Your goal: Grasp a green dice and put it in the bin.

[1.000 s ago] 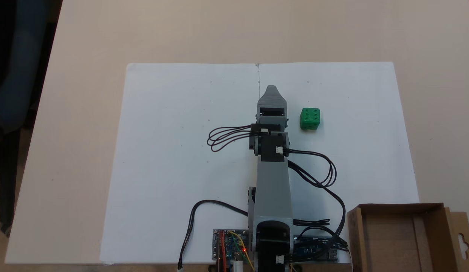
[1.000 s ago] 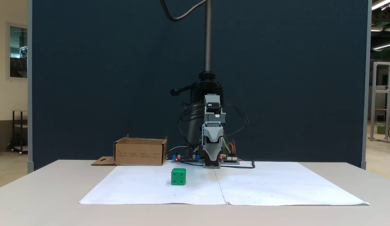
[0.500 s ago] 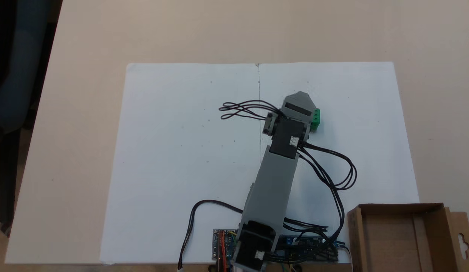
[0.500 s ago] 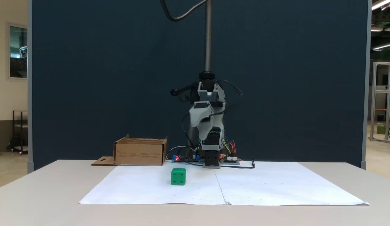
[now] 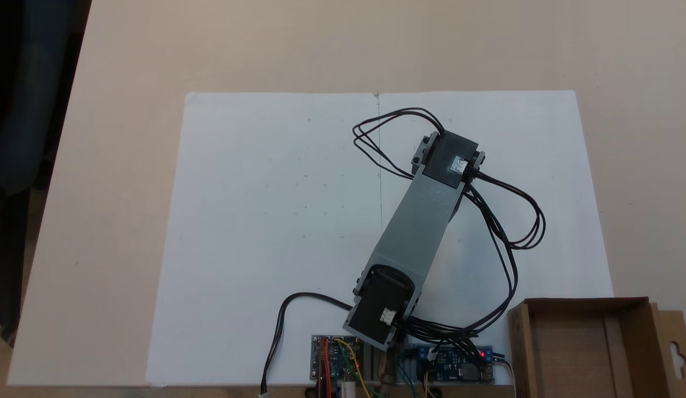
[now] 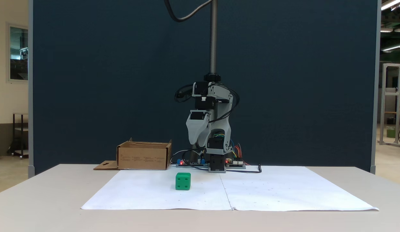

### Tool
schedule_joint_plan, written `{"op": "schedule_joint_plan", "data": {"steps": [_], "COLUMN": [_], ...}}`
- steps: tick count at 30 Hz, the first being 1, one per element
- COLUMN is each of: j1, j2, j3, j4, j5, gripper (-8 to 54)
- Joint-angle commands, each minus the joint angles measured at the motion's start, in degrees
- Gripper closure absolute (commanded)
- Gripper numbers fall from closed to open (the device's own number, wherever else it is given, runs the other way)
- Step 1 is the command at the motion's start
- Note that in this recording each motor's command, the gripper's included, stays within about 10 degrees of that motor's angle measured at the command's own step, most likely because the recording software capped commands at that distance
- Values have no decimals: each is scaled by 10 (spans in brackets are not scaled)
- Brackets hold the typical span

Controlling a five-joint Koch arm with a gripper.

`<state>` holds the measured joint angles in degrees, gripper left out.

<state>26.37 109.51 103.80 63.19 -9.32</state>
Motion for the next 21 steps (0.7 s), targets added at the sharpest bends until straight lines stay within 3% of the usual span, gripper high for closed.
{"op": "schedule_joint_plan", "data": {"steps": [1, 21], "j1": [6, 5], "j2": [-4, -158], "j3": [-31, -65], "j4": [4, -142], "j5": [-91, -146], "gripper": [22, 25]}}
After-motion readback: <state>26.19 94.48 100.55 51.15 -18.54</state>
